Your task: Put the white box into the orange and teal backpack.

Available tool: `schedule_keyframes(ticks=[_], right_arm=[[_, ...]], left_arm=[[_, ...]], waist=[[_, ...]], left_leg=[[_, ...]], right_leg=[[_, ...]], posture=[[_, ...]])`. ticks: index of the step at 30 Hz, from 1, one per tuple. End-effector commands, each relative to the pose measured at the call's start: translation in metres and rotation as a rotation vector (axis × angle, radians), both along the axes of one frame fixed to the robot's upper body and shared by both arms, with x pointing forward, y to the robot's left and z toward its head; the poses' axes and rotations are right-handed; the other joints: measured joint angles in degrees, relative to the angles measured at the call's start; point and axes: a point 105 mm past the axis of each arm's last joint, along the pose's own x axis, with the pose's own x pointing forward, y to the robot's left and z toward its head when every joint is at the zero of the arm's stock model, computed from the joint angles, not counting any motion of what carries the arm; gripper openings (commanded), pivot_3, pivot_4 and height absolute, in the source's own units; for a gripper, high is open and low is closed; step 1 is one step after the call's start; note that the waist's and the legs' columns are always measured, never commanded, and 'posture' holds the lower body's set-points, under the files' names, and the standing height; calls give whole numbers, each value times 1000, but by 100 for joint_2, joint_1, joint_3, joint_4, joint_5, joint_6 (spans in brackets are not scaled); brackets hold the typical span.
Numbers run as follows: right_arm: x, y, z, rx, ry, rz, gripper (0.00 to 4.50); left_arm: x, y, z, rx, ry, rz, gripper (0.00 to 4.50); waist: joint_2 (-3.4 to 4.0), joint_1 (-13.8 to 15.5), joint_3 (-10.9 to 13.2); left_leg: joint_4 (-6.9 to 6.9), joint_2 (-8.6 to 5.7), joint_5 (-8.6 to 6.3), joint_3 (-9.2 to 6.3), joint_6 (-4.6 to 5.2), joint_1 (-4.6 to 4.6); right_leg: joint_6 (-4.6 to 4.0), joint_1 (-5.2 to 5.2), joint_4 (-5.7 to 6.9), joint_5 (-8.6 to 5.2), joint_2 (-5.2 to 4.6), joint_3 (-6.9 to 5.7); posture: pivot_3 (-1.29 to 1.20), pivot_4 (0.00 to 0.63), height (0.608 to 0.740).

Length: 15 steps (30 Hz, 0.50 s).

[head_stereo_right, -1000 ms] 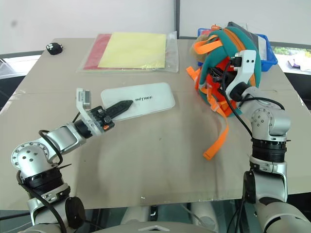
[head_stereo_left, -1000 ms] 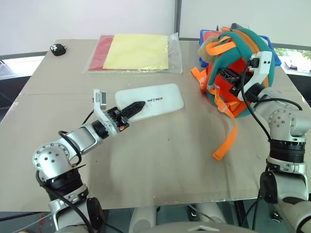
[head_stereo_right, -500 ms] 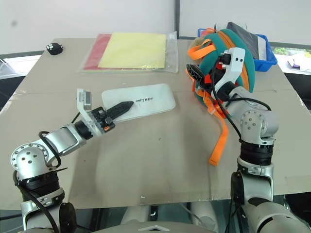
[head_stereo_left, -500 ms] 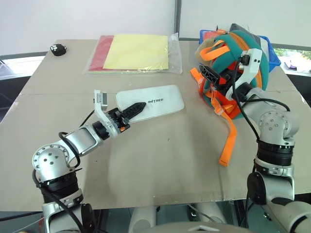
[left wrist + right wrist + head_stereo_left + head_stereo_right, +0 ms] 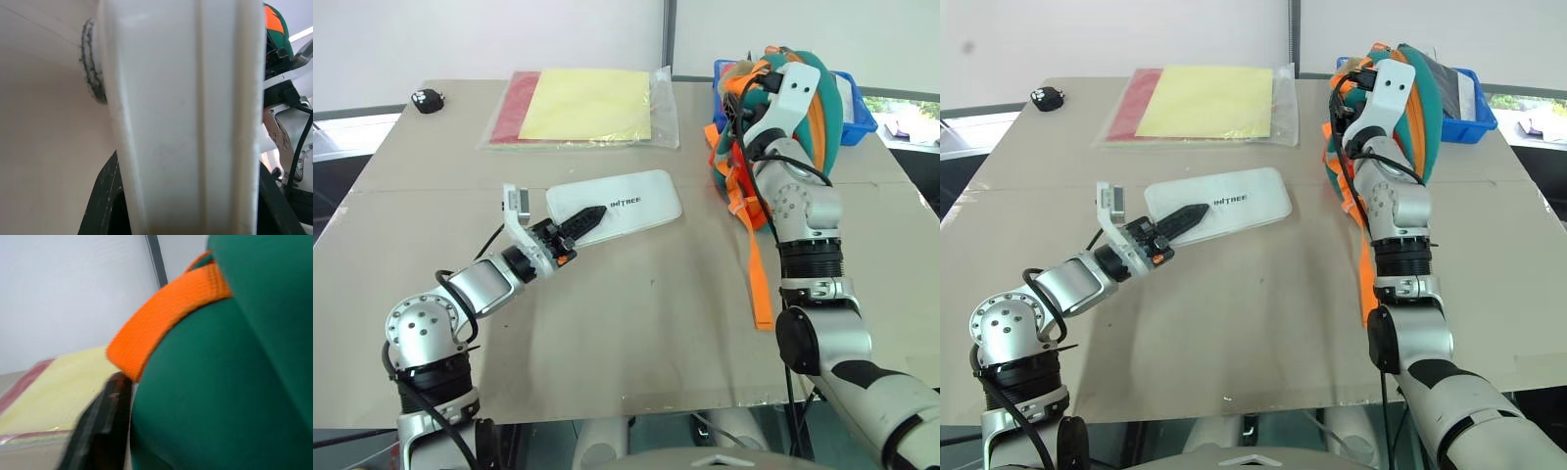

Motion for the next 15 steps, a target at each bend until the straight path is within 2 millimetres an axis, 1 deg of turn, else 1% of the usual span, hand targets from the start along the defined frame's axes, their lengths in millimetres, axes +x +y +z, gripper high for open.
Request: schedule_keyframes(ticks=[1, 2, 5, 6, 8, 10, 11, 12, 13, 15], right_arm=[[-8, 13, 26, -78, -140, 53, 467], [-10, 18, 29, -99, -167, 89, 66], [-23, 34, 41, -98, -236, 237, 66], [-31, 41, 48, -102, -272, 315, 66], [-52, 55, 59, -136, -342, 485, 66], [-70, 63, 65, -156, -382, 615, 66], [-82, 65, 70, -135, -396, 690, 66], [-94, 65, 76, -107, -409, 758, 66], [-108, 65, 80, -108, -421, 843, 66], [-130, 64, 77, -129, -417, 972, 66]], left_arm=[[-3, 0, 22, 7, -127, 24, 1126], [-1, 4, 25, 13, -153, 62, 1126], [6, 18, 31, 37, -216, 166, 1126], [9, 24, 33, 49, -236, 209, 1126], [14, 37, 36, 64, -272, 289, 1126], [16, 47, 37, 89, -294, 343, 1126], [18, 52, 37, 120, -309, 379, 1126], [18, 57, 43, 137, -374, 427, 1126], [18, 64, 45, 201, -413, 485, 1126], [13, 69, 48, 201, -459, 489, 1126]], waist=[[3, 0, 2], [4, 1, 2], [6, 0, 4], [6, -3, 4], [11, -11, 7], [14, -11, 9], [14, -12, 10], [15, -13, 10], [16, -10, 11], [16, 4, 11]], left_leg=[[0, 0, 0, 0, 0, -1], [0, 0, 0, 0, 0, 0], [-1, 0, 0, -2, 1, 3], [-2, -1, 0, -2, 1, 4], [-4, 0, 0, -2, 1, 4], [-10, 0, 0, -2, 1, 2], [-14, 0, 0, 0, 1, -1], [-18, 0, 0, 2, 1, -2], [-24, 1, 0, 2, 0, -3], [-38, 1, 1, 1, -1, -7]], right_leg=[[0, -1, 0, 0, -1, 0], [0, -1, 1, 0, -1, -1], [-1, 0, 2, 1, 0, -4], [-1, 0, 3, 1, 0, -5], [-1, -1, 3, 1, 1, -5], [-1, -2, -2, 1, 1, -6], [-1, -7, -2, 0, 1, -4], [-1, -10, -2, 0, 1, -1], [-1, -11, 0, 0, 1, -2], [-2, -13, -2, 0, 1, -6]], posture=[[0, 150, 740], [0, 150, 740], [0, 150, 740], [0, 150, 740], [0, 150, 740], [0, 150, 740], [0, 150, 740], [0, 150, 740], [0, 150, 740], [0, 150, 740]])
